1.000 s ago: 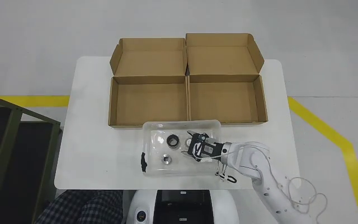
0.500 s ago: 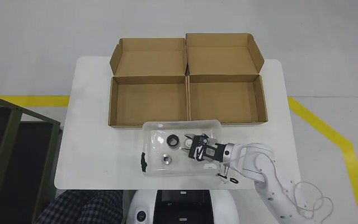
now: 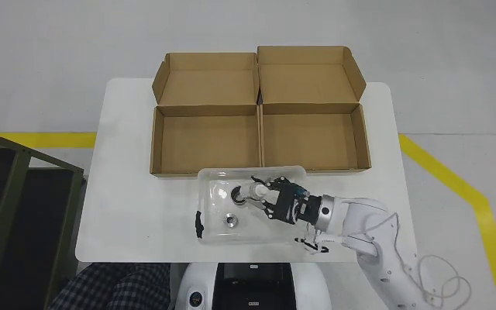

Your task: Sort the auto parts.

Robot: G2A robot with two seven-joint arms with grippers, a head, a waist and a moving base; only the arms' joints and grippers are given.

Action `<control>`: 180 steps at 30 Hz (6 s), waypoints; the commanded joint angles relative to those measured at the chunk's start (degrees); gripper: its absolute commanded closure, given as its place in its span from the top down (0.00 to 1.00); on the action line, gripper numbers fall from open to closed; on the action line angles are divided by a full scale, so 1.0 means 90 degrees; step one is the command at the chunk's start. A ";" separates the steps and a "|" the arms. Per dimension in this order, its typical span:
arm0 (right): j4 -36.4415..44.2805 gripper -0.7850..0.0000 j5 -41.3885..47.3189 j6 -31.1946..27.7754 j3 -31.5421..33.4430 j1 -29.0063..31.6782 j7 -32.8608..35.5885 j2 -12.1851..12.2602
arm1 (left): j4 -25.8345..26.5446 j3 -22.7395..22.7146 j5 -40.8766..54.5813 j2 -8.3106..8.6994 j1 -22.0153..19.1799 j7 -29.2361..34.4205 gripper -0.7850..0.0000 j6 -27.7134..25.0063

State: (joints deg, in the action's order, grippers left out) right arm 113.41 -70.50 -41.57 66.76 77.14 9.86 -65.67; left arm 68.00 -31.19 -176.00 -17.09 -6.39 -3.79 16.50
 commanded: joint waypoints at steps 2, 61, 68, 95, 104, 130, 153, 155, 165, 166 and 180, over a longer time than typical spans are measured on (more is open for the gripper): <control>-0.0155 0.00 0.0480 0.0094 0.0048 -0.0094 -0.0536 -0.0027 | 0.0000 0.0000 0.0000 0.0000 0.0000 0.0000 1.00 0.0000; -0.0529 0.00 0.1328 0.0561 0.0719 0.0081 -0.3303 -0.0205 | 0.0000 0.0000 0.0000 0.0000 0.0000 0.0000 1.00 0.0000; -0.0851 0.00 0.1423 0.1065 0.0518 -0.0190 -0.2120 -0.0234 | 0.0000 0.0000 0.0000 0.0000 0.0000 0.0000 1.00 0.0000; -0.2417 0.00 0.0887 0.3421 -0.0320 -0.1871 0.0758 -0.0528 | 0.0000 0.0000 0.0000 0.0000 0.0000 0.0000 1.00 0.0000; -0.2954 0.00 0.0827 0.3670 -0.0662 -0.2282 0.1195 -0.0652 | 0.0000 0.0000 0.0000 0.0000 0.0000 0.0000 1.00 0.0000; -0.3252 0.87 0.0690 0.3652 -0.0817 -0.2463 0.1415 -0.0797 | 0.0000 0.0000 0.0000 0.0000 0.0000 0.0000 1.00 0.0000; -0.0405 1.00 0.0626 0.1900 0.0075 -0.1213 0.2245 -0.0482 | 0.0000 0.0000 0.0000 0.0000 0.0000 0.0000 1.00 0.0000; -0.0189 1.00 0.0628 0.1562 0.0106 -0.1071 0.2467 -0.0440 | 0.0000 0.0000 0.0000 0.0000 0.0000 0.0000 1.00 0.0000; 0.0377 1.00 0.0960 0.0064 0.0084 -0.0487 0.3475 -0.0248 | 0.0000 0.0000 0.0000 0.0000 0.0000 0.0000 1.00 0.0000; 0.0394 1.00 0.0978 -0.0039 0.0066 -0.0449 0.3571 -0.0231 | 0.0000 0.0000 0.0000 0.0000 0.0000 0.0000 1.00 0.0000; 0.0439 1.00 0.0905 -0.0259 0.0170 -0.0170 0.4439 -0.0035 | 0.0000 0.0000 0.0000 0.0000 0.0000 0.0000 1.00 0.0000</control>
State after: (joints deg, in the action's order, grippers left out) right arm 117.42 -62.35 -43.91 68.14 75.60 49.65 -66.09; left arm 68.00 -31.19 -176.00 -17.09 -6.39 -3.79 16.50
